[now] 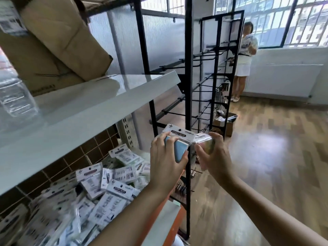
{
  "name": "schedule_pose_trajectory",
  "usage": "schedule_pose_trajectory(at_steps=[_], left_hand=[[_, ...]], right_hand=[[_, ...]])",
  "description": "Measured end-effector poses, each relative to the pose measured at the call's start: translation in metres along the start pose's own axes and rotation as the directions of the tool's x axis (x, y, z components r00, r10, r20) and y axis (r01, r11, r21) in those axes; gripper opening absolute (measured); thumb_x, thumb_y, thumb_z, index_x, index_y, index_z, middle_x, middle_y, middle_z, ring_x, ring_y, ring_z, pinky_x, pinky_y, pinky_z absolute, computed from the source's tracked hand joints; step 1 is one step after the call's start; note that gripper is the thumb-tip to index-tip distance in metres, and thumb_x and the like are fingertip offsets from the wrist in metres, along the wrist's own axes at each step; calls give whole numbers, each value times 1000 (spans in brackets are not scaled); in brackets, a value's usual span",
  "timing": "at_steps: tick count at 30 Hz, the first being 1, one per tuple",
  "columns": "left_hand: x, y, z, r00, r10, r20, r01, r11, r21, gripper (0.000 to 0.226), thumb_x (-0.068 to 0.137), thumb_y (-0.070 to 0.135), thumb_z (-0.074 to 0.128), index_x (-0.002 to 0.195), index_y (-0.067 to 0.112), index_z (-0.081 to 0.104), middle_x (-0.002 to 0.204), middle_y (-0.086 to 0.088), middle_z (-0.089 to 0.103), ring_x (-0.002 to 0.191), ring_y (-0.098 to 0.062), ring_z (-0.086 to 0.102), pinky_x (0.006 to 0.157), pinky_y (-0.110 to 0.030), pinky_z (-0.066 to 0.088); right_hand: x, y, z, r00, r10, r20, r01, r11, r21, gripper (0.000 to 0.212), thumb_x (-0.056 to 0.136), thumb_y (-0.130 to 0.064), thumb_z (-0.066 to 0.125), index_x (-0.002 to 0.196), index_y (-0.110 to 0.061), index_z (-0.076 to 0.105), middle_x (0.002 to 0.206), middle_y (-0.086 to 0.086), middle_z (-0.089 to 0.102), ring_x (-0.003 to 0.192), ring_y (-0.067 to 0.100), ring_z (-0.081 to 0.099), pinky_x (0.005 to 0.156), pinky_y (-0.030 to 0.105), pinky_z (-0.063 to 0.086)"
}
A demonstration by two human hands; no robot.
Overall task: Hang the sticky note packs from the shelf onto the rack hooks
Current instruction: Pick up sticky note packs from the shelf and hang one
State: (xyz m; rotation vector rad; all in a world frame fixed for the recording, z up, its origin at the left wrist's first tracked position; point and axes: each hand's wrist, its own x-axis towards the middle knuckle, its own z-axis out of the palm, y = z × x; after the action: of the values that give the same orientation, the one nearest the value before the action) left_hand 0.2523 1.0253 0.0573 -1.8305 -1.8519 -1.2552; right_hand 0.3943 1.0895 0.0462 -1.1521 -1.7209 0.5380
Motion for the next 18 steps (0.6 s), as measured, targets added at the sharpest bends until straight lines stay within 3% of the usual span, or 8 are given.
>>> schedule_pose_trajectory(at_steps=[5,8,11,15,17,18], left_hand=[[32,27,33,998,42,-50,-39,998,42,47,84,50,51,118,19,50,132,-7,45,125,-21,38,103,-35,35],[51,48,62,993,23,-114,-14,997,78,52,82,53,54,117,15,57,128,-8,47,122,-19,38,100,-33,35],[73,73,92,983,-46,-179,69,989,128,57,78,57,56,115,15,59,123,-7,51,116,-17,37,95,-32,37],[99,101,129,972,-81,-220,116,982,150,58,77,62,54,116,19,57,123,-2,48,116,-15,38,89,-25,37],[111,112,145,971,-107,-215,134,984,117,61,78,63,54,118,18,56,125,-1,44,119,-17,36,86,-32,46],[117,116,152,968,-110,-227,139,983,117,61,78,63,54,118,16,56,126,-2,44,118,-17,36,85,-34,48]], right_hand=[[53,35,-5,976,191,103,-213,933,291,47,80,-36,70,118,-23,46,109,6,46,112,34,50,87,57,50],[86,58,-18,948,210,239,-293,867,403,34,83,-34,71,110,-34,52,116,8,43,116,30,49,73,39,59],[119,78,-40,920,177,350,-312,870,381,23,82,-38,70,93,-47,52,108,-2,36,103,17,51,75,27,58],[161,102,-71,911,89,402,-235,915,329,11,87,-44,60,85,-34,60,101,-7,38,102,7,43,80,7,41],[180,110,-87,912,38,409,-172,939,297,31,93,-45,49,76,-24,64,99,-7,42,95,2,47,73,1,34],[189,115,-93,909,12,416,-138,951,275,38,95,-44,47,72,-20,65,95,-5,48,87,3,51,72,8,37]])
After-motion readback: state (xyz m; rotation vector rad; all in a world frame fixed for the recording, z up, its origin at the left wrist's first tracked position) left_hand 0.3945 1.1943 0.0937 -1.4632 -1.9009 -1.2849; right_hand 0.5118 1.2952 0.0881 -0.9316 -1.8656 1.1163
